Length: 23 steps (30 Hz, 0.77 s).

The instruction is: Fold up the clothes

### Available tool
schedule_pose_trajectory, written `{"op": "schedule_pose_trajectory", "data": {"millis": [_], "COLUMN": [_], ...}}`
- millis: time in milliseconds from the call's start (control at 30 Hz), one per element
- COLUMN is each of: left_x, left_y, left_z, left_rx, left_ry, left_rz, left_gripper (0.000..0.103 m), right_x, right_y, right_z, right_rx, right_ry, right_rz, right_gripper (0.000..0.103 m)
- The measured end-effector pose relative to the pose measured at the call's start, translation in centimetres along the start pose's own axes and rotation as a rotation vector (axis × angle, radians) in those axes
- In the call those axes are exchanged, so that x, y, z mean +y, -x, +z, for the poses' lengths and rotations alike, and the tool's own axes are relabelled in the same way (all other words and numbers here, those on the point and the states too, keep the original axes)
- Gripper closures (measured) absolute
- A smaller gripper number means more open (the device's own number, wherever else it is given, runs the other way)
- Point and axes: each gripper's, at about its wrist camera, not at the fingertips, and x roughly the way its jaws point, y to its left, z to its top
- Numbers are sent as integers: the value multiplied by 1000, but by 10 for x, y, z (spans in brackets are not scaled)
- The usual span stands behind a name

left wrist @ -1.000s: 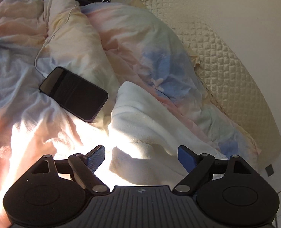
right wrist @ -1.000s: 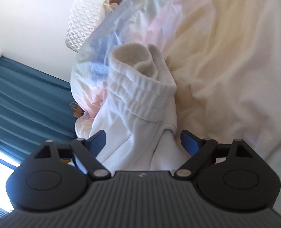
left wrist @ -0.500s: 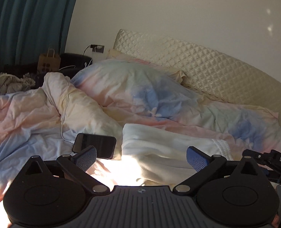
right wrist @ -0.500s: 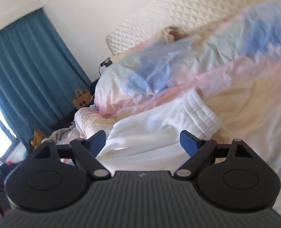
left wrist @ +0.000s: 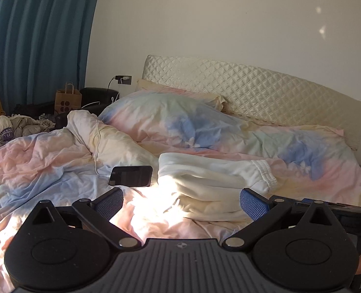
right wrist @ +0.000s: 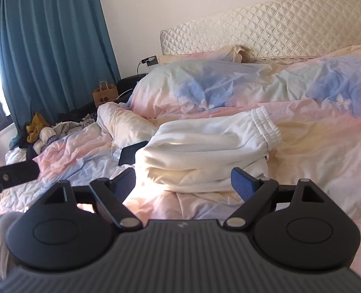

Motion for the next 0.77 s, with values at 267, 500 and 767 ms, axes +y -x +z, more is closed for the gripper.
{"op": "schedule_pose_trajectory", "data": {"millis": [267, 500, 767], "left_x": [3, 4, 2], "left_y": [28, 32, 28], "left_z": [-19, -16, -17], "left_rx": [-22, -8, 18], "left_ry": [-36, -13, -10], "left_rz": [44, 57, 57], "left_gripper": [0, 0, 0], "right_x": [22, 34, 37], "right_y": [31, 44, 48], "right_z": [-20, -17, -17], "right_rx": [-5, -48, -31], "right_ry": [69, 124, 144], "right_rz": [-17, -50, -74], "right_gripper": [16, 17, 17]}}
